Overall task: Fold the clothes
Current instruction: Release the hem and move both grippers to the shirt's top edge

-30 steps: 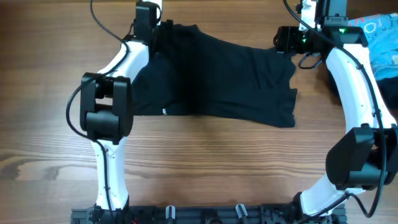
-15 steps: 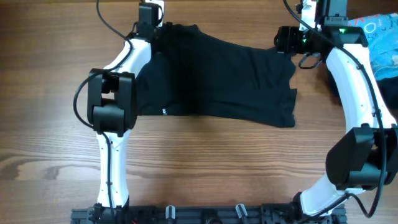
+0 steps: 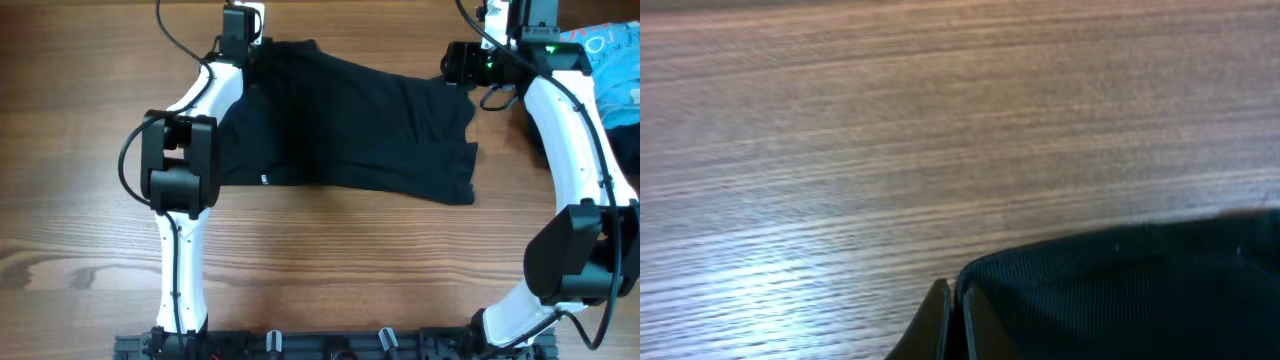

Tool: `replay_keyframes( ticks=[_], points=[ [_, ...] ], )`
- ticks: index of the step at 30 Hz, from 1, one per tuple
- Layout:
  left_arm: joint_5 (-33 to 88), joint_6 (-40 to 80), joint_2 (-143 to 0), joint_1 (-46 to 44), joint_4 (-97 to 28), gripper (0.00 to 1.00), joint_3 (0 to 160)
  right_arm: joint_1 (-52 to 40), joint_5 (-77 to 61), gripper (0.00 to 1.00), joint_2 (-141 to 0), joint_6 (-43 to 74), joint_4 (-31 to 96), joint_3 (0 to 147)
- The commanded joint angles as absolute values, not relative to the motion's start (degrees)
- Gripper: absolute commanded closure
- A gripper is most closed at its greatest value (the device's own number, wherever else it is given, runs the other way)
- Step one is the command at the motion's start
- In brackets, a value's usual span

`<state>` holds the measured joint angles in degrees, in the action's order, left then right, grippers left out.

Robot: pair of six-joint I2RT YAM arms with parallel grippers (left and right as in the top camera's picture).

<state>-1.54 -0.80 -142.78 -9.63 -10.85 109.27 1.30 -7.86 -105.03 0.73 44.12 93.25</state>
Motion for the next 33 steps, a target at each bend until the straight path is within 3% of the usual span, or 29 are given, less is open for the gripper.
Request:
replay_keyframes(
  ticks=[1,9,28,33],
  points=[
    [-3.7,-0.8,-135.1,-9.3,-11.0,0.96,112.8,1.1,-7.6,0.12,-106.4,0.2,43.5,93.3],
    [-3.7,-0.9,-127.5,-9.3,-13.2,0.96,112.9,1.1,-7.6,0.12,-107.8,0.1,41.4,93.3],
    [-3.7,-1.1,-127.3,-10.1,-18.8,0.96,112.9,2.3,-3.8,0.09,-122.7,0.3,26.8,93.3],
    [-3.7,-1.1,-127.3,-10.1,-20.2,0.96,112.9,2.3,-3.8,0.12,-125.3,1.7,24.1,93.3]
  ],
)
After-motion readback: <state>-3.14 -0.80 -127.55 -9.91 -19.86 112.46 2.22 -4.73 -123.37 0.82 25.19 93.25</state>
